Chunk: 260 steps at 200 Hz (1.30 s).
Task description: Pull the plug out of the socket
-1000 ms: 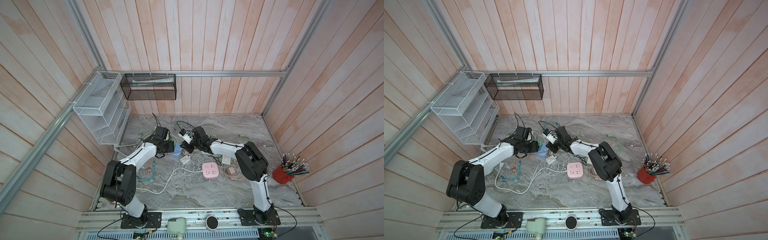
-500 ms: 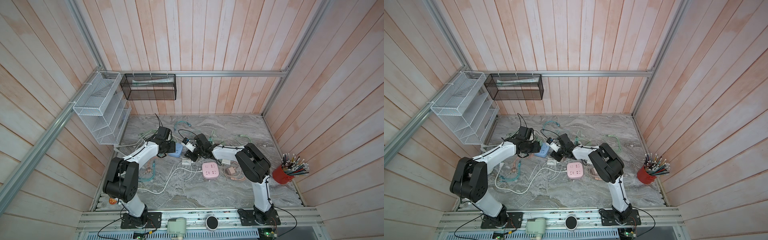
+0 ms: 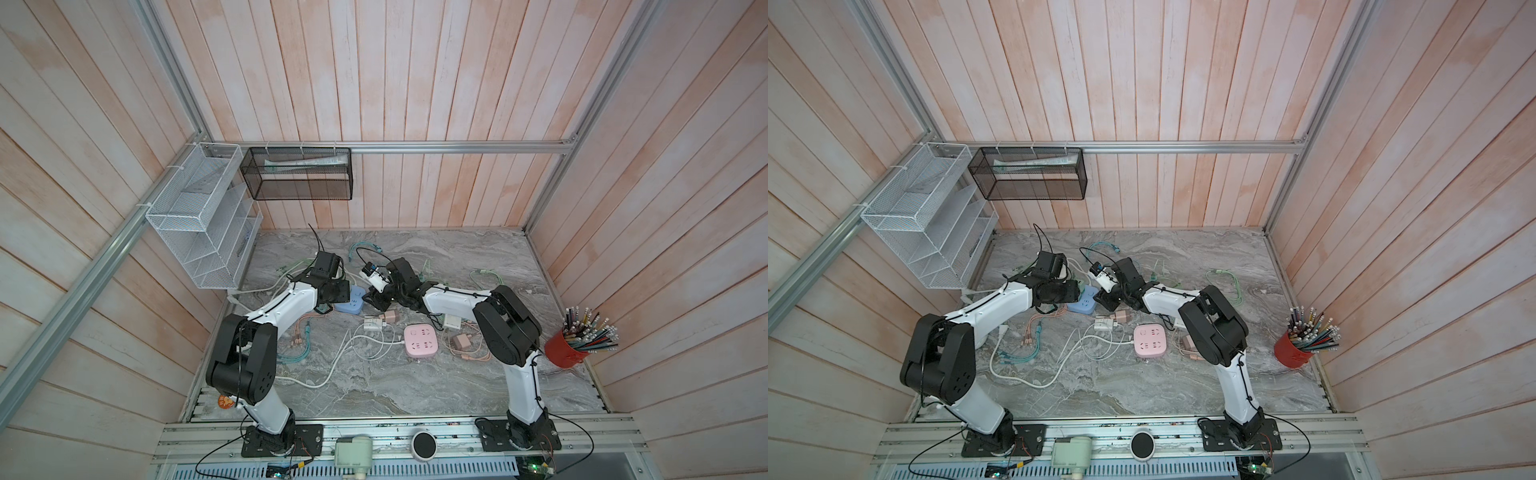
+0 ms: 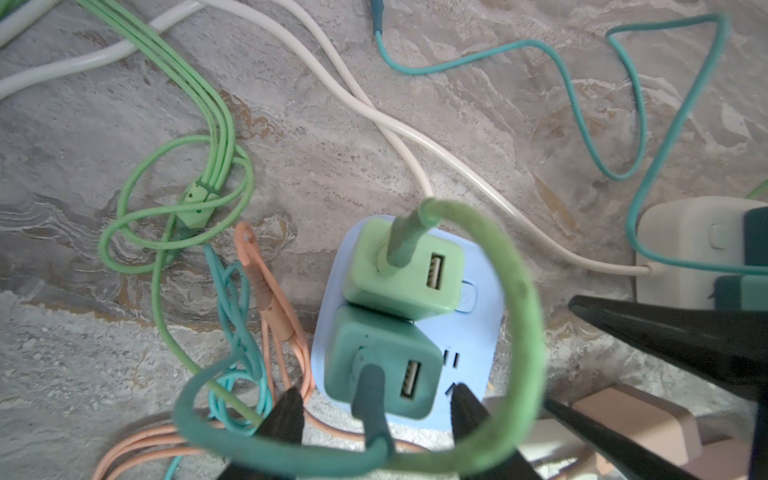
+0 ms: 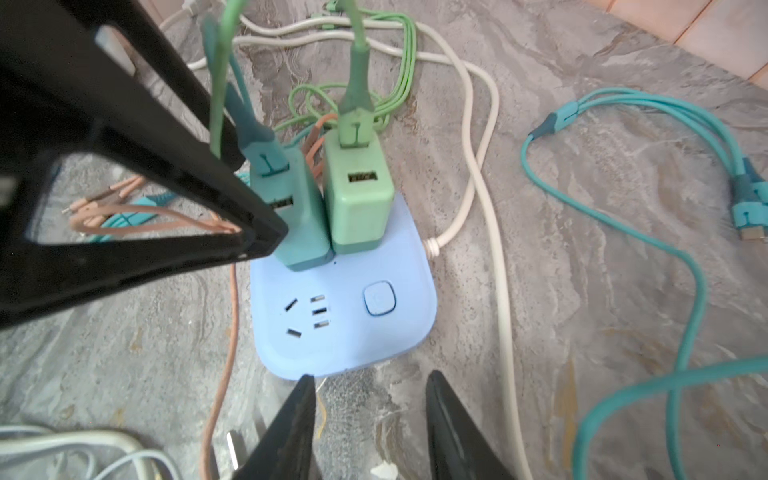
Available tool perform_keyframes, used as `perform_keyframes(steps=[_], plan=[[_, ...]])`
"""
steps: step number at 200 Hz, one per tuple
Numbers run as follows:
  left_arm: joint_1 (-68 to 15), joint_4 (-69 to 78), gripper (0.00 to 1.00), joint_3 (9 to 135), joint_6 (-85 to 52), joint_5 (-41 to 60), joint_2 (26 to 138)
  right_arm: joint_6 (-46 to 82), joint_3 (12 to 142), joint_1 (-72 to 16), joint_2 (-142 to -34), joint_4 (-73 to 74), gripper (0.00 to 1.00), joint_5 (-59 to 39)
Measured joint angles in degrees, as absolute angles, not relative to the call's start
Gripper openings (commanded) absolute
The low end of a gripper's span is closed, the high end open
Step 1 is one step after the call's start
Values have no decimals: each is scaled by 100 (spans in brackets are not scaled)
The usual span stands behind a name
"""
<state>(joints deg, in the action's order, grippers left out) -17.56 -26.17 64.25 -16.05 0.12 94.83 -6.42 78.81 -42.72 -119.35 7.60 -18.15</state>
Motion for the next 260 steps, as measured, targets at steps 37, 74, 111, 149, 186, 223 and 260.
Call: perform_keyframes(steps=[37,74,111,149,186,223,260], plan=[[-1772,-2611,59,6425,-1577,-27,9421,-482,8326,-4270,-12073,661,47,-1791],[-1769,-2574,59,6425,-1511,-25,9546,-386,8630,-4270,-12237,541,48,-1769],[-1772,-2565,58,6425,-1450,-25,9644,-298,8705,-4270,-12398,364,48,-1769],[-1772,-2451,58,6425,-1413,-27,9782,-259,8919,-4270,-12696,156,48,-1767],[-1806,-2340,54,6425,-1347,-36,9988,-187,8962,-4265,-12731,78,48,-1767],[-1846,-2276,52,6425,-1306,-51,10014,-113,8980,-4254,-12766,-8,51,-1767],[-1850,-2224,45,6425,-1234,-78,10036,-60,9129,-4215,-12875,-58,51,-1767]])
